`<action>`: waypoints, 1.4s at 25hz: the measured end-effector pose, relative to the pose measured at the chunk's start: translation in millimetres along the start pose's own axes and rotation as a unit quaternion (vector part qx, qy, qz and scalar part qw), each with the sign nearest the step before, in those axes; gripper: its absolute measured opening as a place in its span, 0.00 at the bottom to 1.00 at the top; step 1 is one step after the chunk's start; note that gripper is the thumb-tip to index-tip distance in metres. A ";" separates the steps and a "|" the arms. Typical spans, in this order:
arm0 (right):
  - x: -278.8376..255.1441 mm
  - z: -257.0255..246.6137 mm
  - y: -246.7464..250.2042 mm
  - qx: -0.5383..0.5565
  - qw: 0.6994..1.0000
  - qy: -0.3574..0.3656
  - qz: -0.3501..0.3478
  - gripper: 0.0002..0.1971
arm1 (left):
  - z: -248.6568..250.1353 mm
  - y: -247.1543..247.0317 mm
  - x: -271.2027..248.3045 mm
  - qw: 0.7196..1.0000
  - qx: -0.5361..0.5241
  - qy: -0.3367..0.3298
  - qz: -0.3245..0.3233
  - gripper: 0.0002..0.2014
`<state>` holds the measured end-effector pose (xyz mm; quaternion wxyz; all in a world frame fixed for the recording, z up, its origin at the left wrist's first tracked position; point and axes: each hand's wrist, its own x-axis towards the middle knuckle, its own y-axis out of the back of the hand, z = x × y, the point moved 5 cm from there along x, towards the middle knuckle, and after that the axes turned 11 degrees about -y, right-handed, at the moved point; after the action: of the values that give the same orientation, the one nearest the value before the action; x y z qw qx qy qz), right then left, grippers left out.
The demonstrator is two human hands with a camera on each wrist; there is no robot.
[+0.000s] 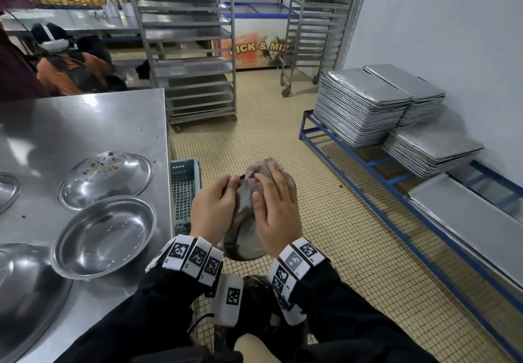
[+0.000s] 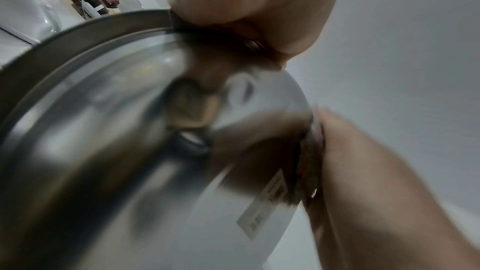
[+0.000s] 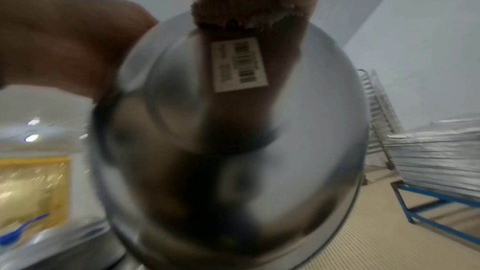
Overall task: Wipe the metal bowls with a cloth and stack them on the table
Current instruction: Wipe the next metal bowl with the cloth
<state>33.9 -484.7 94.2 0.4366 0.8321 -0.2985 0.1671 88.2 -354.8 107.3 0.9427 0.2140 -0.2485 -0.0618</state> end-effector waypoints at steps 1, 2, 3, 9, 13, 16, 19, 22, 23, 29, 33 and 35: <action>4.3 5.0 3.1 0.035 0.998 -0.044 -0.003 0.22 | 0.7 0.6 0.7 1.000 -0.017 0.004 0.001 0.18; 7.8 15.1 4.9 0.083 0.991 -0.109 -0.010 0.22 | 0.2 1.6 1.6 0.999 -0.040 0.013 0.006 0.18; 10.0 29.1 5.1 0.136 0.973 -0.184 -0.021 0.22 | -1.7 2.7 2.9 0.998 -0.057 0.022 0.012 0.18; -9.9 27.3 4.9 0.130 0.983 -0.120 -0.038 0.24 | -7.8 2.6 1.1 0.996 -0.052 0.061 0.043 0.19; -1.9 2.9 0.3 0.045 0.997 -0.064 -0.001 0.24 | 5.8 -3.0 -4.2 0.999 -0.016 0.034 0.011 0.19; 9.2 23.1 8.5 0.134 0.975 -0.180 0.011 0.25 | 7.5 0.3 -3.5 0.999 -0.048 0.017 0.021 0.21; 3.1 62.3 8.2 0.308 0.873 -0.375 -0.036 0.18 | -11.0 8.0 -3.5 0.988 -0.131 0.062 0.061 0.20; -13.2 81.3 3.7 0.384 0.806 -0.443 -0.081 0.12 | -28.2 8.4 -9.6 0.967 -0.216 0.106 0.083 0.21; -17.2 85.1 3.4 0.382 0.804 -0.449 -0.085 0.11 | -32.4 8.6 -11.6 0.965 -0.222 0.111 0.087 0.18; 6.2 71.7 28.9 0.257 0.898 -0.326 -0.142 0.10 | -39.5 6.5 -14.4 0.975 -0.196 0.103 0.012 0.08; 29.0 46.3 31.2 0.168 0.946 -0.186 -0.206 0.11 | -16.7 -3.1 -9.7 0.992 -0.095 0.022 -0.083 0.06; 34.7 41.1 27.8 0.148 0.960 -0.136 -0.195 0.12 | -14.0 -3.6 -8.0 0.994 -0.066 0.002 -0.083 0.12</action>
<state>43.3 -543.1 107.2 0.2881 0.9443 -0.1590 0.0066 88.1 -351.0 91.2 0.9469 0.1710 -0.2234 -0.1557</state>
